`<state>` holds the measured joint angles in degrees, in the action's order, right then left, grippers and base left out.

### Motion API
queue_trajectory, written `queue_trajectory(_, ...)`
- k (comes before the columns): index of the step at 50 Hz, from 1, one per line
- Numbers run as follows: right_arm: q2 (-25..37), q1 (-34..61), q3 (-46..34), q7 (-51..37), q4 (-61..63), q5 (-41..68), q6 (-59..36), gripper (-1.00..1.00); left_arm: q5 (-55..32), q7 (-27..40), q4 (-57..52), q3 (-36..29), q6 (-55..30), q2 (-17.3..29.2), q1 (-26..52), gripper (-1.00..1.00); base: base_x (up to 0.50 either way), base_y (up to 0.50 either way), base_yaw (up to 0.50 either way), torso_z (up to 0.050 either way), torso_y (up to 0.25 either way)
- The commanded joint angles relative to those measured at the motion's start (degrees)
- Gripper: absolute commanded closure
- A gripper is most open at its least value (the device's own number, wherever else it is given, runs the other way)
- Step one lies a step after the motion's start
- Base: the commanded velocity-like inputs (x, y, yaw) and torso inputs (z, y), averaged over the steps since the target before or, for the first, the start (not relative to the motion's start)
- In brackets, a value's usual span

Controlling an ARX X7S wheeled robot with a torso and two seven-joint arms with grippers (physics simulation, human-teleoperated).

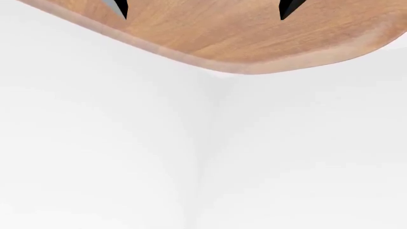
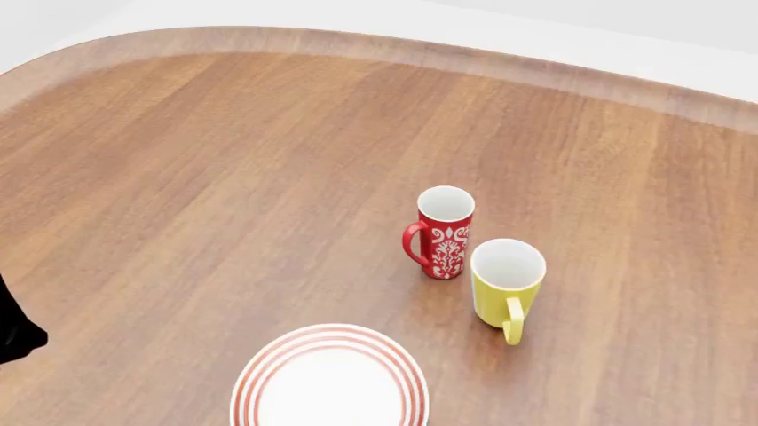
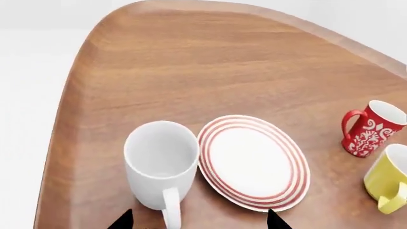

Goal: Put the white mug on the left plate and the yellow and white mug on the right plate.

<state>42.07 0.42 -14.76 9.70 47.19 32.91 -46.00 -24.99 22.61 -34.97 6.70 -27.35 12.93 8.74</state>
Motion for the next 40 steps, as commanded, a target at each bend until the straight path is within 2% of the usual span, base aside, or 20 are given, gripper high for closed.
queue_trajectory(1,-1.76,10.20,-6.31,7.22,-8.89,-0.14,-1.71,-1.00,-0.09,0.51,0.11,-0.14,0.45,0.05,0.01,-1.00,0.00,0.00,0.00,0.000,0.000)
queue_trajectory(19,-7.06,18.37,-14.72,13.63,-24.35,-4.42,-0.06,-1.00,-0.85,1.21,-0.74,0.05,0.43,0.61,-0.55,-1.00,0.00,0.00,0.00,0.000,0.000)
queue_trajectory(40,-11.12,21.88,-21.69,18.03,-34.04,-7.84,2.49,-1.00,-1.59,2.31,-1.75,0.12,-0.07,1.24,-1.23,-1.00,0.00,0.00,0.00,0.000,0.000)
